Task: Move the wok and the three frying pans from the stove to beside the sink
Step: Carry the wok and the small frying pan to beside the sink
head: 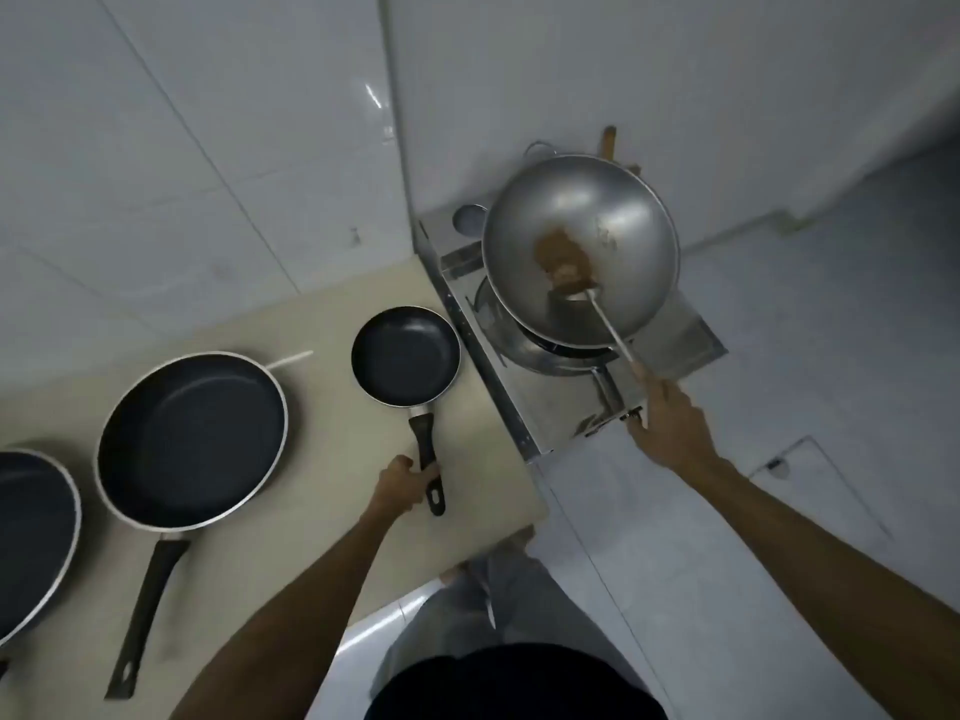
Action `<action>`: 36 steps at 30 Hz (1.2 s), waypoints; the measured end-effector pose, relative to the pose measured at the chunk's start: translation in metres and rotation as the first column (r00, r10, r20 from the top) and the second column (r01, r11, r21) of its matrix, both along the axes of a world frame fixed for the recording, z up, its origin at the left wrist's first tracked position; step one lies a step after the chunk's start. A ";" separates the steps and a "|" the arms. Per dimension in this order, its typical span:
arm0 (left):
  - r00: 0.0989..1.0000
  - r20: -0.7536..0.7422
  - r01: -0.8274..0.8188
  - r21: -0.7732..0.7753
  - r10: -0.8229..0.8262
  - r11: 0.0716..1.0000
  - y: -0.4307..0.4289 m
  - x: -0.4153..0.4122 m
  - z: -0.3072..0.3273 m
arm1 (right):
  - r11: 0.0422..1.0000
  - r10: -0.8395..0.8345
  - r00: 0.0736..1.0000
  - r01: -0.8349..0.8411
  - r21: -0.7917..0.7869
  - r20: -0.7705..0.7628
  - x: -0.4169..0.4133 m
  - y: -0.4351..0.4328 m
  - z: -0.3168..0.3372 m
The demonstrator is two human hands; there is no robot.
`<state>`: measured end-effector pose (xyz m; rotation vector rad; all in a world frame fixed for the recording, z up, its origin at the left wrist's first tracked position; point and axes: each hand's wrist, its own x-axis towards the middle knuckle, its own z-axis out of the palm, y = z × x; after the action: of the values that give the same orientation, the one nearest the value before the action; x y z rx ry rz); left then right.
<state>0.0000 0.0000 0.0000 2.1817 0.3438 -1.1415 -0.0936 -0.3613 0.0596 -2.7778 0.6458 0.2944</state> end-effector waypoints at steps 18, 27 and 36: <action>0.721 -0.385 -0.692 -0.440 0.576 0.573 -0.030 0.046 0.008 | 0.994 -0.112 0.984 0.110 -0.025 -0.136 0.033 -0.033 -0.010; 0.743 -0.309 -0.646 -0.560 0.594 0.518 -0.033 0.038 0.034 | 0.928 -0.106 0.971 0.174 0.331 -0.212 0.050 -0.069 -0.020; 0.631 -0.343 -0.739 -0.539 0.696 0.404 -0.054 0.016 0.035 | 0.243 -0.084 0.861 0.506 0.828 -0.502 0.041 -0.119 -0.048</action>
<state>0.0164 -0.0544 0.0354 1.1369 0.7230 -0.6528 -0.0527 -0.4805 0.0120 -1.3553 0.7307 0.8087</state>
